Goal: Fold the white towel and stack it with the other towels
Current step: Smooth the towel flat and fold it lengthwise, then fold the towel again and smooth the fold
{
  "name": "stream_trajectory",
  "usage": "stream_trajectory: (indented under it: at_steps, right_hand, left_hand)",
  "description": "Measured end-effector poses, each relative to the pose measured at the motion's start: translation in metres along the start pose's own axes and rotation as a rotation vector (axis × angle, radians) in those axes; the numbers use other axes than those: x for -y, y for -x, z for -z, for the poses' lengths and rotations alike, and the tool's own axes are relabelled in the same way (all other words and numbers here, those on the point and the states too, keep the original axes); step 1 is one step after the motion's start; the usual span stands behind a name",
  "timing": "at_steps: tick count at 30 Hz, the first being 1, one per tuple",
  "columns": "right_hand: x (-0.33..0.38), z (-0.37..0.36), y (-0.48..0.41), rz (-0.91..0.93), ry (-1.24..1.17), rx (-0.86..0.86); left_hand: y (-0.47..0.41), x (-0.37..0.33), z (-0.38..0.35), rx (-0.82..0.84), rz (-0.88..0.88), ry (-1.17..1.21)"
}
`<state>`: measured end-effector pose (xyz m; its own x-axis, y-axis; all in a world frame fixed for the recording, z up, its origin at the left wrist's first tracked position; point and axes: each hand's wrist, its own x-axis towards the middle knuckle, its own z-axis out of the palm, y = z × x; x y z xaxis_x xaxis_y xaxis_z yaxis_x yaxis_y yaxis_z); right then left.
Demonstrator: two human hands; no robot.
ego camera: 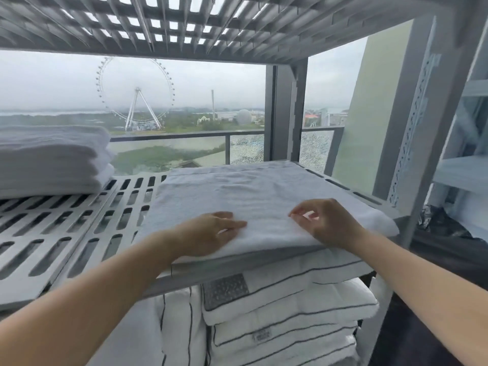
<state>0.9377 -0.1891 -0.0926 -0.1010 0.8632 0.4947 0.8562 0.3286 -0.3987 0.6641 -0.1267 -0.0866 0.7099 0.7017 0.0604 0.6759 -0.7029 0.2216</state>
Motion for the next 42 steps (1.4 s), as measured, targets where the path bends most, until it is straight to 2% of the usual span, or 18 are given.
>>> stream_trajectory:
  at_steps: [1, 5, 9, 12, 17, 22, 27, 30, 35, 37, 42]
  right_hand:
    - [0.003, 0.002, 0.009, 0.032, -0.014, -0.02]
    - [0.009, 0.009, 0.036, 0.14, 0.025, 0.077]
    - [0.006, 0.019, 0.047, 0.155, 0.141, 0.122]
    - [0.003, 0.025, 0.051, 0.144, 0.224, 0.157]
    - [-0.009, 0.023, 0.059, 0.139, 0.286, 0.111]
    - [-0.017, 0.02, 0.061, 0.116, 0.297, 0.056]
    - [-0.02, 0.024, 0.057, 0.05, 0.364, -0.025]
    - [-0.022, 0.029, 0.055, 0.019, 0.373, -0.061]
    - [-0.026, 0.032, 0.041, 0.029, 0.446, -0.153]
    - [-0.025, 0.033, 0.03, 0.051, 0.477, -0.204]
    - [-0.03, 0.035, -0.018, 0.059, 0.537, -0.277]
  left_hand:
    - [0.006, -0.003, -0.001, -0.016, 0.003, -0.02]
    - [0.036, -0.015, -0.003, -0.189, -0.081, -0.073]
    - [0.054, -0.029, -0.006, -0.198, -0.142, -0.162]
    - [0.058, -0.034, -0.005, -0.252, -0.126, -0.195]
    - [0.065, -0.044, -0.021, -0.323, -0.052, -0.271]
    - [0.07, -0.041, -0.025, -0.461, -0.015, -0.129]
    - [0.069, -0.033, -0.009, -0.462, -0.001, -0.035]
    - [0.074, -0.029, -0.008, -0.369, -0.052, -0.109]
    - [0.069, -0.015, 0.009, -0.217, 0.008, -0.116]
    - [0.06, -0.011, 0.017, -0.22, 0.04, -0.16]
    - [0.021, 0.0, 0.044, -0.519, 0.076, -0.391]
